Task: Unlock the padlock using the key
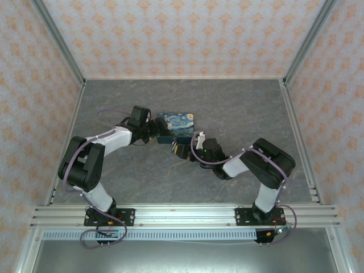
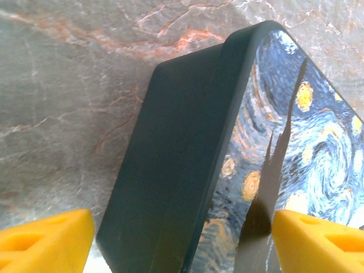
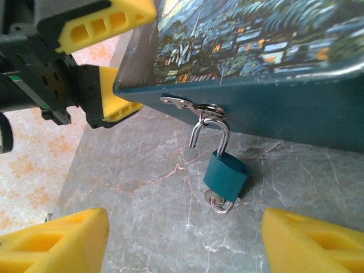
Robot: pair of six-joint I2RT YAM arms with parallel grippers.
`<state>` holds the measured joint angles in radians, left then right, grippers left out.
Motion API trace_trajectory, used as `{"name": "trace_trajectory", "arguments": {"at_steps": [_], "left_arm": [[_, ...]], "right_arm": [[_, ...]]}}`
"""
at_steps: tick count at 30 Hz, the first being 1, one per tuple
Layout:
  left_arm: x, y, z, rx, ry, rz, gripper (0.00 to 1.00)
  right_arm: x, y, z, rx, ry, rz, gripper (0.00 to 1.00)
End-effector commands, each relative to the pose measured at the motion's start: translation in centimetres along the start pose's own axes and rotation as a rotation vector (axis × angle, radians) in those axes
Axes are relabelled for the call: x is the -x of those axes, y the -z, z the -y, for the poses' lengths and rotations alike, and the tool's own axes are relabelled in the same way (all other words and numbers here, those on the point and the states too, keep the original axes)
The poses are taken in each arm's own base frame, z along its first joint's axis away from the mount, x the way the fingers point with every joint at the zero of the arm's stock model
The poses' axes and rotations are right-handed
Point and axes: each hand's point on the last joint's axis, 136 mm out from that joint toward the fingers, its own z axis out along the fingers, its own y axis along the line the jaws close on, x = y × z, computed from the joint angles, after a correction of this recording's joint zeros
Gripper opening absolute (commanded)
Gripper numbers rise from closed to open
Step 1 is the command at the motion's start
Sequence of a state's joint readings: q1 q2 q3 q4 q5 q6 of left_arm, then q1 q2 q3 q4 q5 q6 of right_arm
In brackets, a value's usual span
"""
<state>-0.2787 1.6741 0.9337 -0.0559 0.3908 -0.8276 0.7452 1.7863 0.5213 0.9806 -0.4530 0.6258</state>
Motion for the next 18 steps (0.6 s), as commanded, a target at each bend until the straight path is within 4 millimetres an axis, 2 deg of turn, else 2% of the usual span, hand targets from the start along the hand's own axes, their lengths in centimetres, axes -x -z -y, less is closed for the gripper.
{"name": "trace_trajectory", "arguments": {"at_steps": [1, 3, 9, 18], "left_arm": [[-0.6, -0.7, -1.2, 0.024, 0.0, -0.028, 0.78], [-1.1, -0.9, -1.9, 0.03, 0.013, -0.037, 0.76], [-2.6, -1.3, -3.6, 0.043, 0.044, -0.055, 0.72], [-3.3, -1.3, -4.3, 0.041, 0.064, -0.062, 0.69]], "right_arm": [[1.3, -0.9, -0.1, 0.002, 0.025, 0.047, 0.76], [1.6, -1.1, 0.4, -0.022, 0.037, 0.062, 0.79], [1.7, -1.8, 0.5, -0.024, 0.074, 0.056, 0.81], [1.4, -3.3, 0.2, 0.036, 0.061, 0.038, 0.78]]}}
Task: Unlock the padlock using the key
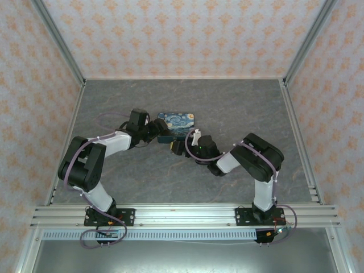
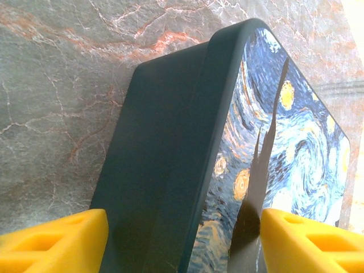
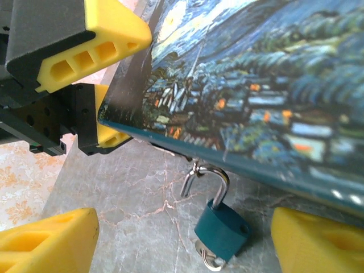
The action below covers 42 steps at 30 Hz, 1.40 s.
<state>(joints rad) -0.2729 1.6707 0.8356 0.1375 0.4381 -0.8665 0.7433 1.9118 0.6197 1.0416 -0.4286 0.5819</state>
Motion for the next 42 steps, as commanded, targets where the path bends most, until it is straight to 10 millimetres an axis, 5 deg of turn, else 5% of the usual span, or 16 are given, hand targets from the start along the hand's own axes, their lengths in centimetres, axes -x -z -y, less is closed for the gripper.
{"name": "trace_trajectory", "arguments": {"at_steps": [1, 9, 25, 42], "left_arm": [[-3.0, -0.2, -4.7, 0.146, 0.047, -0.083, 0.69], [-3.4, -0.2, -5.1, 0.151, 0.049, -0.087, 0.69], [-3.4, -0.3, -5.1, 0.157, 0.05, -0.086, 0.68], [-3.5, -0.2, -5.2, 0.158, 0.048, -0.087, 0.68]], "right_arm": [[0.2, -0.7, -0.3, 0.036, 0.007, -0.001, 0.78], [0.2, -1.7, -0.8, 0.095, -0.025, -0.009, 0.72], [0.6, -1.0, 0.4, 0.1, -0.058, 0.005, 0.36], [0.0, -1.7, 1.2, 0.078, -0.086, -0.024, 0.11]]}}
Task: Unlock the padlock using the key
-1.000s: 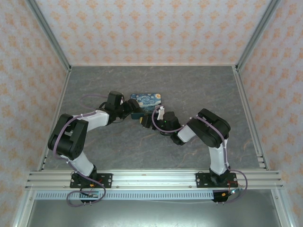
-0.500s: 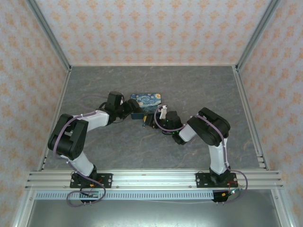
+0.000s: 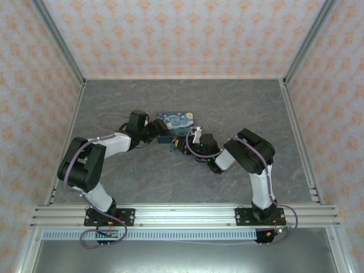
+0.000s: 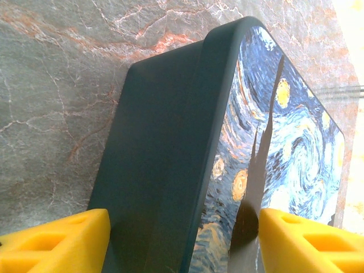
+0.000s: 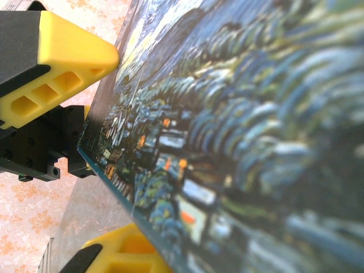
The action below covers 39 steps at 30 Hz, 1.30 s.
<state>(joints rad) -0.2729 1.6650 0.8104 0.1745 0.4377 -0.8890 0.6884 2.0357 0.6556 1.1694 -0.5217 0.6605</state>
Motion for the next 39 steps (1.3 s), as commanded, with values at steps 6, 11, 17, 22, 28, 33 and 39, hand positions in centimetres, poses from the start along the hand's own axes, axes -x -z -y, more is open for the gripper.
{"name": "trace_trajectory", "arguments": {"at_steps": [6, 11, 17, 22, 28, 33, 39], "left_arm": [[-3.5, 0.1, -5.4, 0.176, 0.031, -0.093, 0.68], [-3.7, 0.3, -5.6, 0.176, 0.033, -0.094, 0.68], [-3.9, 0.5, -5.7, 0.178, 0.035, -0.089, 0.68], [-4.2, 0.9, -5.9, 0.187, 0.032, -0.084, 0.68], [-4.7, 1.0, -6.0, 0.189, 0.031, -0.086, 0.69], [-5.0, 0.9, -6.3, 0.203, 0.029, -0.086, 0.69], [-5.2, 0.8, -6.6, 0.208, 0.033, -0.086, 0.7]], "right_arm": [[-0.4, -0.5, 0.1, 0.005, -0.017, -0.016, 0.02], [-0.4, -0.6, 0.0, 0.012, -0.025, -0.013, 0.02], [0.4, -0.1, 0.0, 0.013, -0.043, 0.037, 0.0], [1.6, 0.5, 0.3, 0.022, -0.101, 0.095, 0.0], [2.1, 0.9, 0.9, 0.006, -0.133, 0.128, 0.0], [2.6, 1.2, 1.1, 0.007, -0.163, 0.157, 0.0], [3.3, 2.0, 1.6, 0.007, -0.208, 0.192, 0.0]]}}
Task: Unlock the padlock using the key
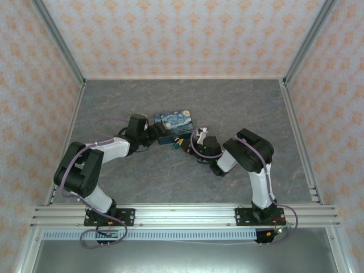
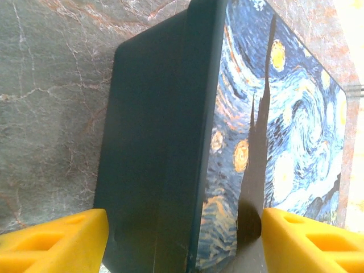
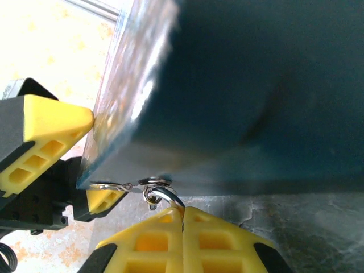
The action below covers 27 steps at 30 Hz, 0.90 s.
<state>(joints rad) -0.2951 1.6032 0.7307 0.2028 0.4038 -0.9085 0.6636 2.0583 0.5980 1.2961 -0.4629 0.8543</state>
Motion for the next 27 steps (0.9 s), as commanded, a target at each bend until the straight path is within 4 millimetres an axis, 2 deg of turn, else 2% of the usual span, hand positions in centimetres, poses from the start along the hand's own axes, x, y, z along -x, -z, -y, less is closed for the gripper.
{"name": "trace_trajectory", "arguments": {"at_steps": [1, 8, 12, 17, 21, 27], "left_arm": [[-3.9, -0.1, -5.8, 0.202, 0.029, -0.105, 0.7], [-4.0, 0.0, -5.9, 0.21, 0.026, -0.103, 0.72], [-3.9, 0.0, -5.8, 0.21, 0.021, -0.101, 0.72], [-3.4, 0.4, -4.9, 0.19, 0.008, -0.083, 0.76], [-2.5, 1.6, -3.5, 0.16, -0.016, -0.047, 0.82], [-0.3, 4.8, -1.6, 0.147, -0.087, 0.057, 0.93]], "right_arm": [[2.2, 0.6, 0.0, 0.02, -0.029, 0.101, 0.0], [2.9, 1.0, 0.3, 0.018, -0.062, 0.119, 0.0], [3.4, 1.9, 1.2, -0.013, -0.075, 0.144, 0.0], [3.4, 2.8, 1.9, -0.043, -0.069, 0.144, 0.0], [3.1, 3.5, 1.7, -0.072, -0.034, 0.124, 0.0], [3.0, 5.2, 1.1, -0.146, 0.055, 0.085, 0.0]]}}
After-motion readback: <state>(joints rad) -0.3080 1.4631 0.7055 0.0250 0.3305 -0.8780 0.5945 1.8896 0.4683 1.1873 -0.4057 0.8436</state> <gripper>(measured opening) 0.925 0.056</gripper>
